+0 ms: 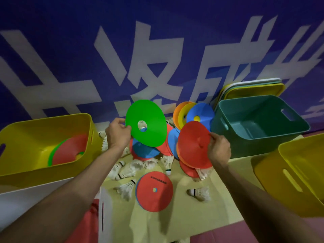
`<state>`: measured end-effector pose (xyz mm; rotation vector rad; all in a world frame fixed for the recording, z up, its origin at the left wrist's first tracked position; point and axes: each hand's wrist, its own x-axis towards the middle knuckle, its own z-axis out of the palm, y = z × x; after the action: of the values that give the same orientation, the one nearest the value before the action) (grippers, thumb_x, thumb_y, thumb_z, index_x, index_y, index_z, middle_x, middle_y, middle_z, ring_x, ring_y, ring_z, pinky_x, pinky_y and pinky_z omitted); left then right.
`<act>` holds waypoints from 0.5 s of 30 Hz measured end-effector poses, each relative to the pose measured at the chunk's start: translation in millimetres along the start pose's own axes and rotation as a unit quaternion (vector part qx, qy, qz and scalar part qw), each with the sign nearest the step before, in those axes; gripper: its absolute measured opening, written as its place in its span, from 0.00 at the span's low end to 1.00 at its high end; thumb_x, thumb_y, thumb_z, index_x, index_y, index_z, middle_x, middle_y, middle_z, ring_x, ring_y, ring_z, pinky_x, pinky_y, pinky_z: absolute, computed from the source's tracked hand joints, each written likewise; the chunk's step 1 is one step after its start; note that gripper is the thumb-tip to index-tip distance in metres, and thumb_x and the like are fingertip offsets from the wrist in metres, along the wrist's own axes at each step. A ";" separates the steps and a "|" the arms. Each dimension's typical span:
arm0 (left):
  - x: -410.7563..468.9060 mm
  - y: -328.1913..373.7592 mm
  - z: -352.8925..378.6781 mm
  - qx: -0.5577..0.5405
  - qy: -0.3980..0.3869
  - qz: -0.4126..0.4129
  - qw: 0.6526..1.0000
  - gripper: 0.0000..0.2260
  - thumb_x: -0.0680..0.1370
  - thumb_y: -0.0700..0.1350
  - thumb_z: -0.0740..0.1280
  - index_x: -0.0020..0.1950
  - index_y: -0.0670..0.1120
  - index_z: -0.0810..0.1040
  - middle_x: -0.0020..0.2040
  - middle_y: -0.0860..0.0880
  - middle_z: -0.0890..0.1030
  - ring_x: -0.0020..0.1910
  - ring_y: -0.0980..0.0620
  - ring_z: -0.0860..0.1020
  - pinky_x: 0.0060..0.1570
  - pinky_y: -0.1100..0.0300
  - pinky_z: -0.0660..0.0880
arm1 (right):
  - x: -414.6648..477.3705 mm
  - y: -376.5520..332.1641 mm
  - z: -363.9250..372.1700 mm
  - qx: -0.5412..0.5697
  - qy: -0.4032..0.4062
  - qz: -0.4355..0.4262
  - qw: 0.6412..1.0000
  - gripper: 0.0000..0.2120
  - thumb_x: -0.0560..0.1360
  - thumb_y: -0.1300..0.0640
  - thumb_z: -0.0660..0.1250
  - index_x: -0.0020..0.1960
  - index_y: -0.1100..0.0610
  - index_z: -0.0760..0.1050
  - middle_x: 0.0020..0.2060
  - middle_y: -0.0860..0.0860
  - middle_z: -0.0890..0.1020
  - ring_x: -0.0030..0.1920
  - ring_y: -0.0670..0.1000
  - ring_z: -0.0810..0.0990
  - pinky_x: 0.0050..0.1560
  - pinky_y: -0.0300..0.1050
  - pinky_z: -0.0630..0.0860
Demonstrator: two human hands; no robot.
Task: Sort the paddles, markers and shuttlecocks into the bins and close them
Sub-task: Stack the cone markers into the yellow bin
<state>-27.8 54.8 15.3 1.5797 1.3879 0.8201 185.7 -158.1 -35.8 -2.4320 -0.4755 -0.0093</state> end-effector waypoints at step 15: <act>47.6 -57.4 -187.4 -0.182 0.107 -0.064 0.975 0.18 0.80 0.34 0.60 0.69 0.44 0.67 0.60 0.44 0.75 0.52 0.47 0.77 0.44 0.50 0.79 | -71.4 -199.6 71.5 0.541 -0.112 0.229 0.802 0.14 0.73 0.71 0.55 0.46 0.56 0.73 0.38 0.59 0.77 0.33 0.53 0.77 0.24 0.40 0.77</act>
<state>-211.1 135.6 38.8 1.1353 1.3792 1.1191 43.3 5.4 19.3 -1.3355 0.0630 0.5993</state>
